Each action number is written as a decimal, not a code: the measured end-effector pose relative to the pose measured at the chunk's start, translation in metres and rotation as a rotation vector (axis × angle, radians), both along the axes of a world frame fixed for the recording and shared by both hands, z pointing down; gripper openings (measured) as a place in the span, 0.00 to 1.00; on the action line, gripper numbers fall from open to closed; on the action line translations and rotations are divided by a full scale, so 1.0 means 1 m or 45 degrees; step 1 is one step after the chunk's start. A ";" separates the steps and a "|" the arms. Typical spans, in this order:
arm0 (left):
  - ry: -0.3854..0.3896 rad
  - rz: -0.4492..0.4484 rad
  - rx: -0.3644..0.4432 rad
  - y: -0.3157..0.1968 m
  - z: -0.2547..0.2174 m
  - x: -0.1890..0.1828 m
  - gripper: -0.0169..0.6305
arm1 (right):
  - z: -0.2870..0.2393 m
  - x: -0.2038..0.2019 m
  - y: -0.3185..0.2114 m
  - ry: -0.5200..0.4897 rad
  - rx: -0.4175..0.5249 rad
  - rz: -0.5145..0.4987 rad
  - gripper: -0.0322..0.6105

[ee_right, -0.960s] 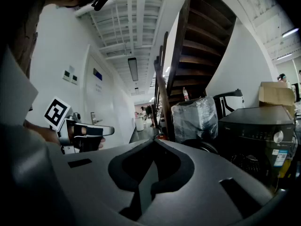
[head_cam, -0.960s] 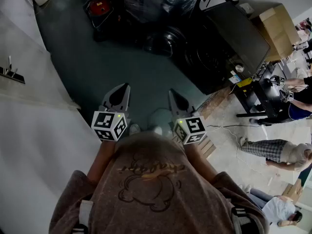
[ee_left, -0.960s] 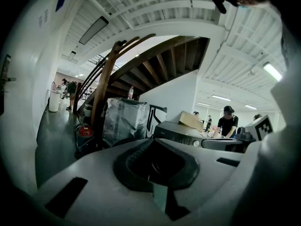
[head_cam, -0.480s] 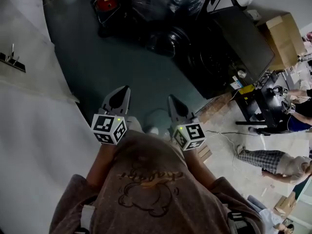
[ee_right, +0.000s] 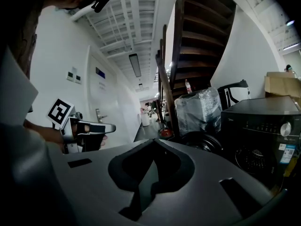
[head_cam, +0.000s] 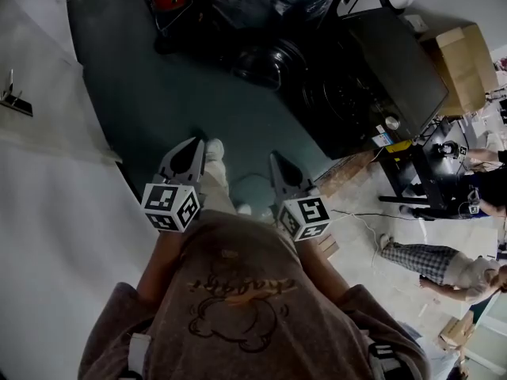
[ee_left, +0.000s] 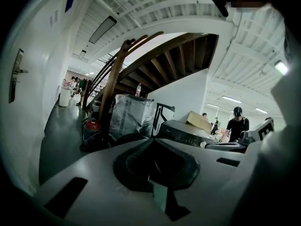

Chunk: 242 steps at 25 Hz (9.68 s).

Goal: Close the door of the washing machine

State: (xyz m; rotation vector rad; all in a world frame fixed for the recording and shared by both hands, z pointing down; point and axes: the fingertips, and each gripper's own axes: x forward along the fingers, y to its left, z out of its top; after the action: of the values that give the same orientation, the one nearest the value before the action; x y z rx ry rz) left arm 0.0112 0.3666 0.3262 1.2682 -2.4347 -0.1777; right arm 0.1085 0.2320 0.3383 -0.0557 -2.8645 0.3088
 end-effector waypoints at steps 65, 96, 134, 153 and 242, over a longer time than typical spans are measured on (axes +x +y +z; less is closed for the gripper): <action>0.157 0.467 0.039 -0.237 0.037 -0.371 0.50 | 0.031 -0.371 -0.184 0.118 -0.130 0.148 0.42; 0.186 0.791 -0.335 -0.343 0.262 -0.419 0.50 | 0.232 -0.440 -0.286 0.598 0.169 -0.224 0.42; 0.363 0.780 -0.403 -0.326 0.318 -0.395 0.39 | 0.271 -0.439 -0.292 0.676 0.038 -0.146 0.42; 0.443 0.881 -0.383 -0.291 0.317 -0.300 0.30 | 0.271 -0.383 -0.254 0.700 0.188 -0.413 0.42; 0.411 1.626 -0.540 -0.483 0.297 0.085 0.05 | 0.303 0.096 -0.304 0.471 -0.352 1.096 0.26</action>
State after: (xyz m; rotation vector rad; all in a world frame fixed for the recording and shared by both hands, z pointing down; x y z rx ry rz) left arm 0.0961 -0.1167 0.6230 2.0501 -0.9742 0.4243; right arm 0.2048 -0.0716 0.6414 1.0723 -2.2981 0.7696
